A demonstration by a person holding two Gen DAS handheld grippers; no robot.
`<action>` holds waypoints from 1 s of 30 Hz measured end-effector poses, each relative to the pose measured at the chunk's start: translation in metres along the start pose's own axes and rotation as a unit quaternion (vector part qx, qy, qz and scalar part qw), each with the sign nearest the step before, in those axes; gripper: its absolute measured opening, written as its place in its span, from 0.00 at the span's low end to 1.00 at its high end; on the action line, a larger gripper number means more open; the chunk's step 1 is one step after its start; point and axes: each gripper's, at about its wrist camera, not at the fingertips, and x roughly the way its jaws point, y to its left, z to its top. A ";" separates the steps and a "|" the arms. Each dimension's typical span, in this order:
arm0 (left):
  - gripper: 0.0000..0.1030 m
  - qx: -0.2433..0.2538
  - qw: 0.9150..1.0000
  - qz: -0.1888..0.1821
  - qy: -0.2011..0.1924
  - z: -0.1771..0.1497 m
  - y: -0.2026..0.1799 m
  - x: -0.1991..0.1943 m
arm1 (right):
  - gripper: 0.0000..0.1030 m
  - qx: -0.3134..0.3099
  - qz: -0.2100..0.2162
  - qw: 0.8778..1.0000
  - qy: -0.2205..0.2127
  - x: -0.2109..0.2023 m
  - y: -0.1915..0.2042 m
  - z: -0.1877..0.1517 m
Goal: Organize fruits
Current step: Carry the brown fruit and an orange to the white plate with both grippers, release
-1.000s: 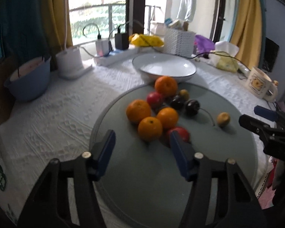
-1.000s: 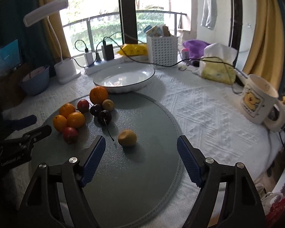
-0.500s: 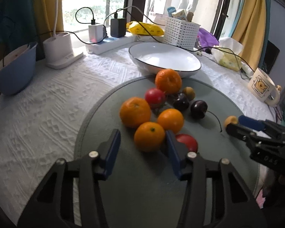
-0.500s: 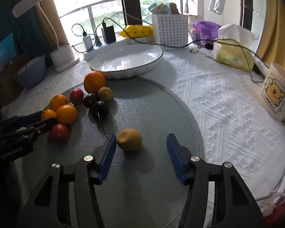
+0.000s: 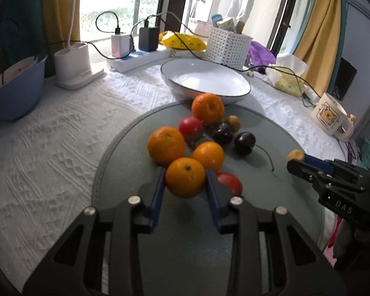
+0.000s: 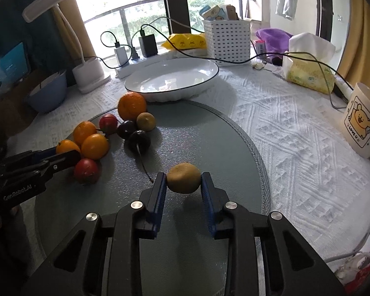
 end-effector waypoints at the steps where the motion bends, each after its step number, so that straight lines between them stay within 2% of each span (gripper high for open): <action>1: 0.33 0.002 1.000 0.000 -0.004 0.001 -0.001 -0.003 | 0.30 -0.001 0.000 1.000 -0.003 -0.002 0.000 0.000; 8: 0.33 0.024 0.999 -0.006 -0.037 0.011 -0.012 -0.023 | 0.30 -0.007 0.006 0.999 -0.034 -0.019 0.004 0.004; 14: 0.33 0.045 0.997 -0.022 -0.061 0.034 -0.023 -0.027 | 0.30 -0.017 0.005 0.998 -0.059 -0.023 0.001 0.023; 26: 0.33 0.071 0.995 -0.027 -0.072 0.086 -0.029 0.011 | 0.30 -0.042 0.009 0.996 -0.083 0.004 -0.004 0.074; 30: 0.33 0.079 0.995 -0.023 -0.059 0.102 -0.029 0.033 | 0.30 -0.053 0.006 0.995 -0.084 0.019 -0.006 0.092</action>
